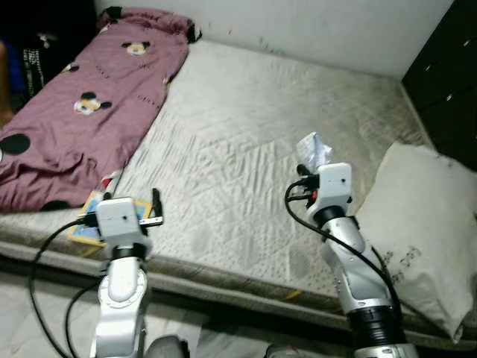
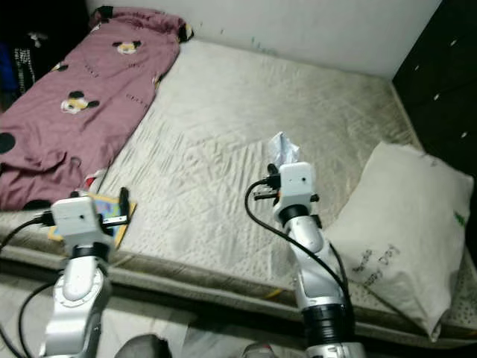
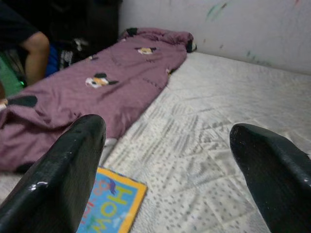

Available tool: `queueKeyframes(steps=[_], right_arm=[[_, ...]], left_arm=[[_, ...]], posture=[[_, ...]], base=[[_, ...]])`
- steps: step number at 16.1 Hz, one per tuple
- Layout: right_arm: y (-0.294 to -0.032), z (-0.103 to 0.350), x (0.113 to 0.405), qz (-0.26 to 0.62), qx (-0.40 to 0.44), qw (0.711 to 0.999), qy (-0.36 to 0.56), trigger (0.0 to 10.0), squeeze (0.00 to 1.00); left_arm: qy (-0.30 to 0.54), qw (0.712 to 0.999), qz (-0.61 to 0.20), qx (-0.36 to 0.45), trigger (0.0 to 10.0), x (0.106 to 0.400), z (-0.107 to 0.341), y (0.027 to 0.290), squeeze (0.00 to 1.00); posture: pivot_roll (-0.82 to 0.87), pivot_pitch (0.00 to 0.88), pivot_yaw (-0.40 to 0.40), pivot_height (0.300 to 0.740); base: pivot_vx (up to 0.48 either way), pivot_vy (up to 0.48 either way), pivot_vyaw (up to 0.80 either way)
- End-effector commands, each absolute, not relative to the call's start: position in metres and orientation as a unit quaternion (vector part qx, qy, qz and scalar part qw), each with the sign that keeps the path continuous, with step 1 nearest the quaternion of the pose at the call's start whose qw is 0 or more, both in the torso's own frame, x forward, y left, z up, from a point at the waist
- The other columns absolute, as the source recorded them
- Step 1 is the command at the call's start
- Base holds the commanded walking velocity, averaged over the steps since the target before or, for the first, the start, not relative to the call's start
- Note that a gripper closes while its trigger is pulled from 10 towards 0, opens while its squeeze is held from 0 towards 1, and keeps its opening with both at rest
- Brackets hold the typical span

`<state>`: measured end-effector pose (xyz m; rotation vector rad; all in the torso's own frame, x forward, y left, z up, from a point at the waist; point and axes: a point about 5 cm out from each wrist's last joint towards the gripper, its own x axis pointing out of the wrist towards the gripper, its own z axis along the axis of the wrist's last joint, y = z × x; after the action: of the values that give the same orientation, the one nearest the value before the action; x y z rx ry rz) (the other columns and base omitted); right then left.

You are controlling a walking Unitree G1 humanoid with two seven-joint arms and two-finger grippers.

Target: Clean up the room

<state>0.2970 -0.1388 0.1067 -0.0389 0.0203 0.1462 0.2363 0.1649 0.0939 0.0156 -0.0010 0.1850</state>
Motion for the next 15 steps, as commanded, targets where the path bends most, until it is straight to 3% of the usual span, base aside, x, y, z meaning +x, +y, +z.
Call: queueKeyframes(steps=[1,7,11,15], right_arm=[[-0.1408,0.1074,0.2976,0.07,-0.016,0.997,0.01,10.0,0.0],[-0.1393,0.1061,0.2993,0.077,-0.013,0.997,0.014,10.0,0.0],[-0.1369,0.106,0.2994,0.086,-0.014,0.996,0.014,10.0,0.0],[-0.1339,0.1053,0.2999,0.095,-0.015,0.995,0.015,10.0,0.0]], left_arm=[[-0.002,0.996,0.093,0.009,10.0,0.2369,0.096,0.1644,0.0],[-0.004,0.995,0.095,0.009,10.0,0.2381,0.0966,0.1651,0.0],[-0.005,0.995,0.097,0.008,10.0,0.2378,0.0969,0.1657,0.0],[-0.013,0.997,0.071,0.01,10.0,0.2374,0.0991,0.1624,0.0]], posture=[[0.0,0.05,-0.075,0.74],[0.01,0.045,-0.079,0.74],[0.01,0.045,-0.079,0.74],[0.01,0.04,-0.083,0.74]], base=[[0.0,0.48,0.0],[0.0,0.48,-0.54],[0.0,0.477,0.0],[0.0,0.0,0.0]])
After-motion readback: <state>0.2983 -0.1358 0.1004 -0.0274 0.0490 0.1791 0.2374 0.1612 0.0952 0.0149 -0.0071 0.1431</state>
